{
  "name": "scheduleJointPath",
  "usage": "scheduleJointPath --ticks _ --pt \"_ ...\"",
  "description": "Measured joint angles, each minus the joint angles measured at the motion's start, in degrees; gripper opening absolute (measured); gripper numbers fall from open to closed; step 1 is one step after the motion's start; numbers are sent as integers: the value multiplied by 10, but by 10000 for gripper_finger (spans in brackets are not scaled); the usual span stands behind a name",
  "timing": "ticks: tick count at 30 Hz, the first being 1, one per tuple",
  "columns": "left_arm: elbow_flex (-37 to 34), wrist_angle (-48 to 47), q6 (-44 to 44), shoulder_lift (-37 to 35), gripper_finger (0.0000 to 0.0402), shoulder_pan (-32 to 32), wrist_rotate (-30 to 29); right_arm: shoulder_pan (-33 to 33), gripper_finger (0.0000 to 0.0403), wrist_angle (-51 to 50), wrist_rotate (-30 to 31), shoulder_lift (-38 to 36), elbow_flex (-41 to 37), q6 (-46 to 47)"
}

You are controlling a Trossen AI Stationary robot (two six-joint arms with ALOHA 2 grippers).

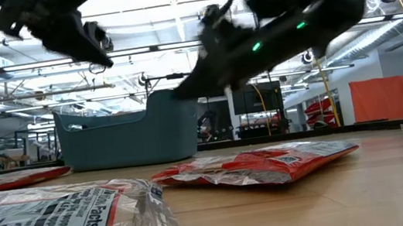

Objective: Sort popcorn bags into baskets
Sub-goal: Adjust the blue bin

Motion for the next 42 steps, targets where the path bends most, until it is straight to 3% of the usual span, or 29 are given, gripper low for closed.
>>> scheduleJointPath --ticks 7,14,20,31,34,42 --pt "-68 84 -9 0 15 -14 -1 -70 38 -42 -23 72 74 -5" --pt "-116 168 -1 0 15 10 -5 -129 17 -40 -29 81 99 -49" --pt "-159 187 -52 0 14 55 -90 -177 16 -31 -80 81 103 -61" --pt "-259 314 -69 9 14 179 -109 -183 16 -13 -101 81 103 -60" --pt "-268 324 -66 9 14 207 -109 -183 16 -13 -130 81 103 -61" --pt "-270 338 -33 15 15 269 -106 -184 16 26 -134 81 103 -99"
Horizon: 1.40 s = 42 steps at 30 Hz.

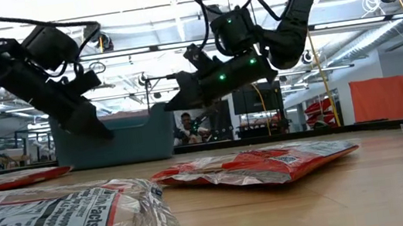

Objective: Sort popcorn bags into baskets
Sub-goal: Adjust the blue bin

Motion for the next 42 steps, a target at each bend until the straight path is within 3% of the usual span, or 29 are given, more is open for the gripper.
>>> scheduleJointPath --ticks 13,21,25,31,42 --pt "0 9 29 13 14 81 -9 4 16 -17 -44 0 0 -8" --pt "1 2 -58 11 14 37 -1 16 16 -30 -44 0 0 -8" --pt "2 -65 -118 12 14 6 -63 21 16 -32 -44 0 0 -9" --pt "0 -102 -142 16 14 15 -173 22 16 -33 -43 0 0 -14" --pt "0 -21 -73 16 14 52 -100 23 16 -32 -43 0 0 -12"
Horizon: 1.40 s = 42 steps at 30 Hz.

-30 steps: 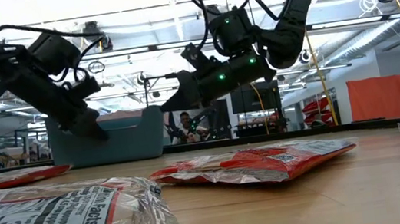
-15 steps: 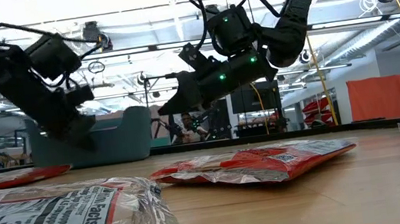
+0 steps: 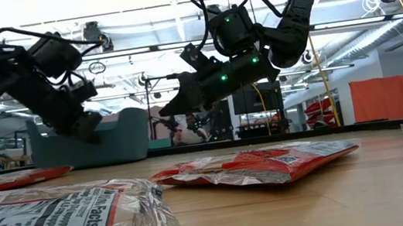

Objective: Sort popcorn bags into baskets
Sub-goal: Adjust the blue bin

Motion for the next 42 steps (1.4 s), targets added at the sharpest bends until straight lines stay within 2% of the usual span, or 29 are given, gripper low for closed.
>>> scheduleJointPath --ticks 9,16,21,23,26,29,32,36,42 --pt "0 47 37 0 14 -4 39 1 16 0 0 0 0 15" --pt "1 31 -7 0 14 -35 77 13 16 0 0 0 0 19" --pt "1 -16 -98 -1 14 -54 73 19 16 -8 0 0 0 19" --pt "1 -70 -160 -1 14 -61 41 21 16 -20 0 0 0 20" --pt "1 -151 -261 -1 14 -63 -40 23 16 -35 0 0 0 19" --pt "1 -159 -279 -1 14 -63 -92 23 16 -35 0 0 0 20" --pt "1 -128 -259 -1 14 -59 -134 23 16 -35 0 0 0 20" --pt "1 -74 -213 1 14 -32 -131 23 16 -35 0 0 0 20" --pt "0 -50 -184 1 14 -7 -71 28 16 -34 0 0 0 19"
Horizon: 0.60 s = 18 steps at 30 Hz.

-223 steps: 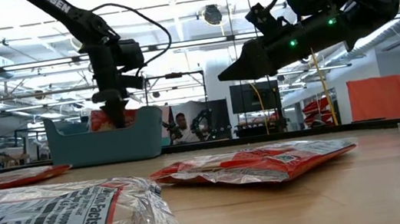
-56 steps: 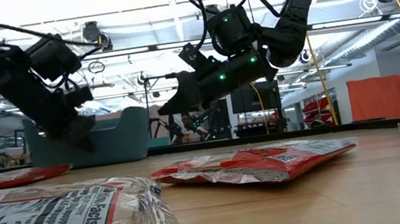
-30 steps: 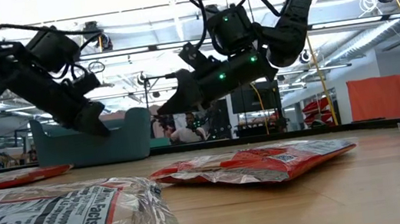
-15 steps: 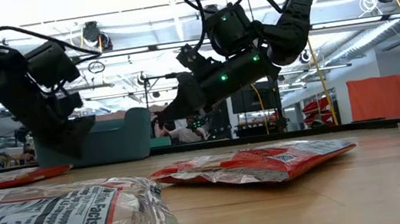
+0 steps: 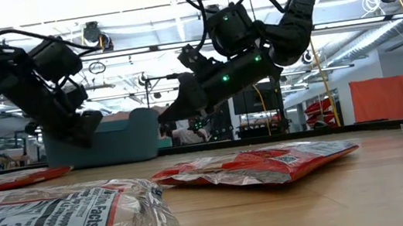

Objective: Sort popcorn bags into baskets
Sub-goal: Adjust the blue bin, then put the red popcorn bag into the blue bin

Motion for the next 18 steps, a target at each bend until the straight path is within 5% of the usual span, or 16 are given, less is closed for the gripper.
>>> scheduleJointPath --ticks 9,18 --pt "1 19 10 -11 14 -23 59 17 16 -9 2 -8 0 23" --pt "1 11 25 -52 14 -114 86 98 16 -153 47 -62 0 55"
